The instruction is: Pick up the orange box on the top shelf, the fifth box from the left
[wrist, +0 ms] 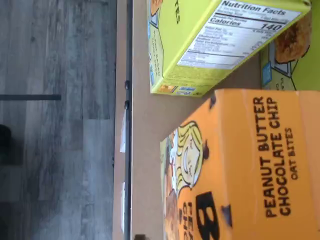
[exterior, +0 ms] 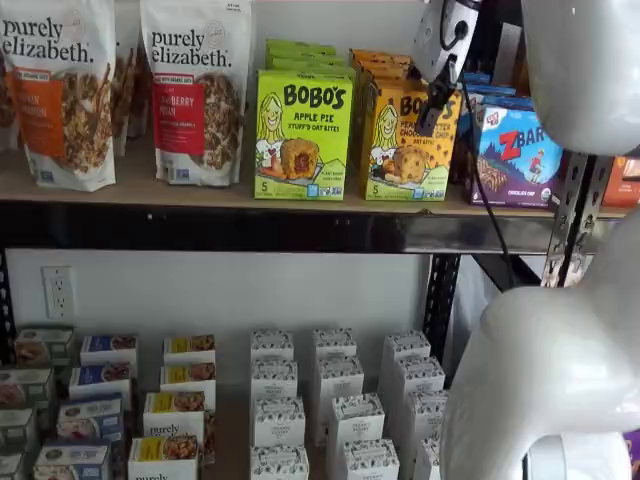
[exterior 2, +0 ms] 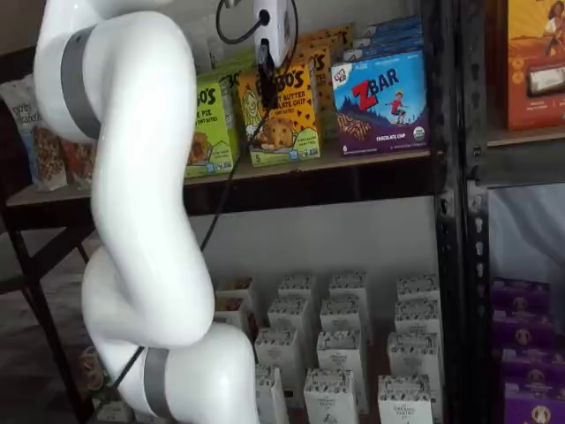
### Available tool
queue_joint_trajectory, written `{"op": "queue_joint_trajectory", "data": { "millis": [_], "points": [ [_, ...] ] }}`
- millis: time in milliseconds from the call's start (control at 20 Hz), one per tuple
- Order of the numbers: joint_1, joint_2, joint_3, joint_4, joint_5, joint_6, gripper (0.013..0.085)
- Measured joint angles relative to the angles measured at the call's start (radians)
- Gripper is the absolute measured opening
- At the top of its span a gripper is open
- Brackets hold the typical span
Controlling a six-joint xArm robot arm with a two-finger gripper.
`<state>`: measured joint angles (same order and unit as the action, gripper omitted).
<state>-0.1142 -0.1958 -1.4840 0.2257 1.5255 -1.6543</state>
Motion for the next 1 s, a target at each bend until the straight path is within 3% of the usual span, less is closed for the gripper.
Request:
{"op": "queue_joint_trajectory", "data": {
  "millis": [200,250,350,1000],
  "points": [
    [-0.001,0.0,0.0,0.004,-0.001,-0.001,0.065],
    [-0.003,0.001,-0.001,0.005,0.001,-0.002,0.065],
    [-0.005,0.002,-0.004,0.006,0.005,-0.003,0.057],
    [-0.014,0.007,-0.017,0.009,0.024,-0.01,0.057]
  ]
}}
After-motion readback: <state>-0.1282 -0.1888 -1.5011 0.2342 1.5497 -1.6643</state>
